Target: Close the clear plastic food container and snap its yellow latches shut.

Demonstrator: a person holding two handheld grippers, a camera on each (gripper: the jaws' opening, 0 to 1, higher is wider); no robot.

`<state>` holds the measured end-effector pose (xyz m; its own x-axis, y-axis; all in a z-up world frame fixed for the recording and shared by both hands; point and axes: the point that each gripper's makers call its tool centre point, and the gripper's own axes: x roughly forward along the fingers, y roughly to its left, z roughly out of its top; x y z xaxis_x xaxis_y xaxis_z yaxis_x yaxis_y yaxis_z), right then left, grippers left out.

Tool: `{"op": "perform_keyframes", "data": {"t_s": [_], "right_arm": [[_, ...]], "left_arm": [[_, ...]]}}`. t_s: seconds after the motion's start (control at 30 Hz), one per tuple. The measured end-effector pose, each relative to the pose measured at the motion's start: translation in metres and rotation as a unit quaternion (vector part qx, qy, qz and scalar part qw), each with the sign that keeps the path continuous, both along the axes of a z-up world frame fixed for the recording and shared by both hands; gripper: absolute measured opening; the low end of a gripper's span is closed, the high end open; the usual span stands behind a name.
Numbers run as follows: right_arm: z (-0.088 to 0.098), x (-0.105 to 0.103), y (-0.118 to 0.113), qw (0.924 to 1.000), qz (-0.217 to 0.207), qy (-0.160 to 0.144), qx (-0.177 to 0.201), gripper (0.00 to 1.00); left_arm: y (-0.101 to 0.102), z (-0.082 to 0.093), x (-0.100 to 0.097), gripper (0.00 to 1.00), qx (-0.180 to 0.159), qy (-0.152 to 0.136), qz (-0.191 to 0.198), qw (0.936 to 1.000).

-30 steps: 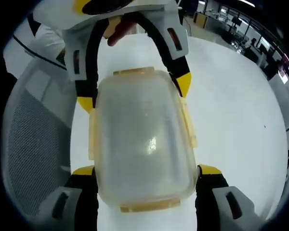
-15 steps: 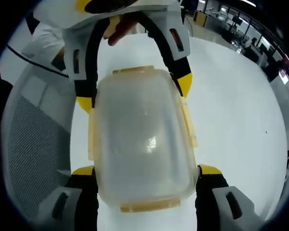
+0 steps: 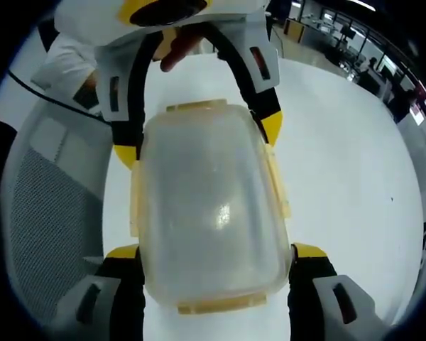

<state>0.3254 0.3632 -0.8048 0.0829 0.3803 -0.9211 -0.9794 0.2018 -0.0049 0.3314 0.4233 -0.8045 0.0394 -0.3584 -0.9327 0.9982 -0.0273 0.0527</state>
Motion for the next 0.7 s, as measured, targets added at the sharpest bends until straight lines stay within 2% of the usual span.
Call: {"op": "perform_keyframes", "data": {"t_s": [0.2, 0.7], "right_arm": [[0.0001, 0.0002, -0.0001, 1.0, 0.001, 0.0, 0.001, 0.84], [-0.0003, 0.0084, -0.0021, 1.0, 0.001, 0.001, -0.01, 0.84]], "left_arm": [[-0.0005, 0.0008, 0.0004, 0.85, -0.01, 0.001, -0.001, 1.0], [-0.0015, 0.0003, 0.0081, 0.85, -0.006, 0.001, -0.001, 1.0]]}}
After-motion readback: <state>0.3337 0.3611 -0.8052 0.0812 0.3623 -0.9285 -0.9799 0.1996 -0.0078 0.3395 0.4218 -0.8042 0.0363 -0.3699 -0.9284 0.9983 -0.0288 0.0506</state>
